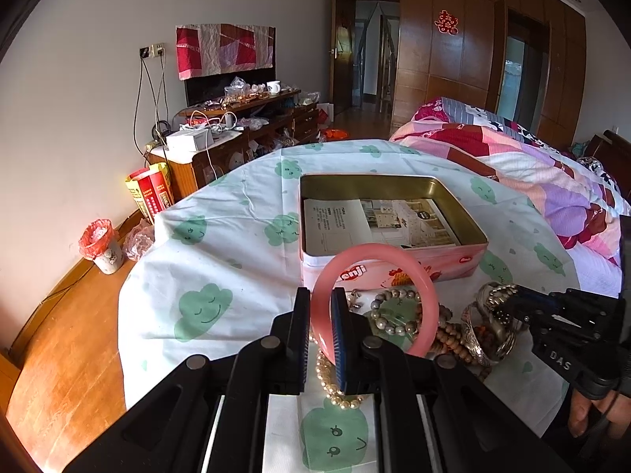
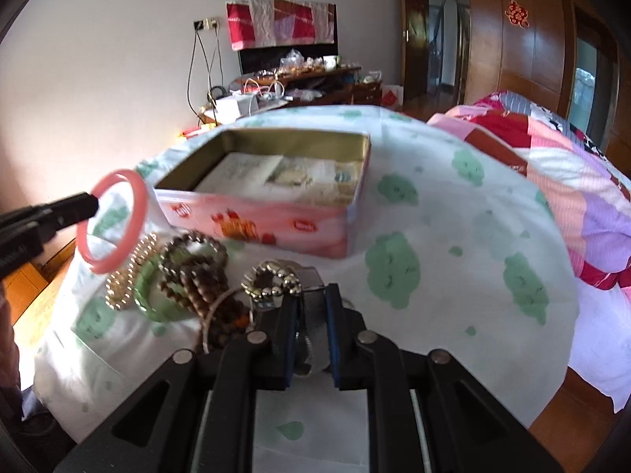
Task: Organize jewelry
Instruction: 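Grasp the silver watch with the right gripper while the left gripper holds the pink bangle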
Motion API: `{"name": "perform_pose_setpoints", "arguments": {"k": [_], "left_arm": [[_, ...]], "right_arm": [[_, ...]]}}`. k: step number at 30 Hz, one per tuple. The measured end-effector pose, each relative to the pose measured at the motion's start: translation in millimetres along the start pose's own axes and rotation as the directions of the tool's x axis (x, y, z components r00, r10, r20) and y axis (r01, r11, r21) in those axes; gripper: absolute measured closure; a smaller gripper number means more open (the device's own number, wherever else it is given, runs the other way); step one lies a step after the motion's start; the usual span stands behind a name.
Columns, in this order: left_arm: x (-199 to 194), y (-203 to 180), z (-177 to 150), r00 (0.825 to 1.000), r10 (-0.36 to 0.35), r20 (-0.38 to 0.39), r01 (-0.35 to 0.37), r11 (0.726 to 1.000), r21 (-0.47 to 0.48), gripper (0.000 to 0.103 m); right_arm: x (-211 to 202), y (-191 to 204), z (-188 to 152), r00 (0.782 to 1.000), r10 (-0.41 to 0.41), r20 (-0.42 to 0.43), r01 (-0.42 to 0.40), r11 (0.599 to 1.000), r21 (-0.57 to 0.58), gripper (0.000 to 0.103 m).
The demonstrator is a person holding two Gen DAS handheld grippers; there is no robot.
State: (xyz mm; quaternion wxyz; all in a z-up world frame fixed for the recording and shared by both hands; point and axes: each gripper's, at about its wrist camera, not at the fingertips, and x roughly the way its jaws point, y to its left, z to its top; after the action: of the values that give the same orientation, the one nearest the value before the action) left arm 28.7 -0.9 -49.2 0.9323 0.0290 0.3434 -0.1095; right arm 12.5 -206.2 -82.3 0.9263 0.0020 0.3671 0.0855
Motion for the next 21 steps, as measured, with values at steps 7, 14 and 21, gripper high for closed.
{"name": "perform_pose_setpoints", "arguments": {"k": [7,14,21], "left_arm": [[1.6,-1.2,-0.7,1.0,-0.009,-0.007,0.009,1.0,0.002,0.093],[1.5,-1.8,-0.5,1.0,-0.014,-0.008,0.014,1.0,0.005,0.093],[1.8,0.4,-0.3,1.0,-0.014,-0.008,0.014,1.0,0.001,0.093]], "right_arm": [[-4.0,-5.9,-2.1,0.999,-0.041,0.028,0.042,0.999,-0.015,0.083],[-2.6,0.3,-2.6,0.999,-0.029,0.022,0.03,0.998,-0.058,0.083],[-4.1,-4.0,-3.2,1.0,0.001,-0.007,-0.001,0.999,-0.038,0.083]]}}
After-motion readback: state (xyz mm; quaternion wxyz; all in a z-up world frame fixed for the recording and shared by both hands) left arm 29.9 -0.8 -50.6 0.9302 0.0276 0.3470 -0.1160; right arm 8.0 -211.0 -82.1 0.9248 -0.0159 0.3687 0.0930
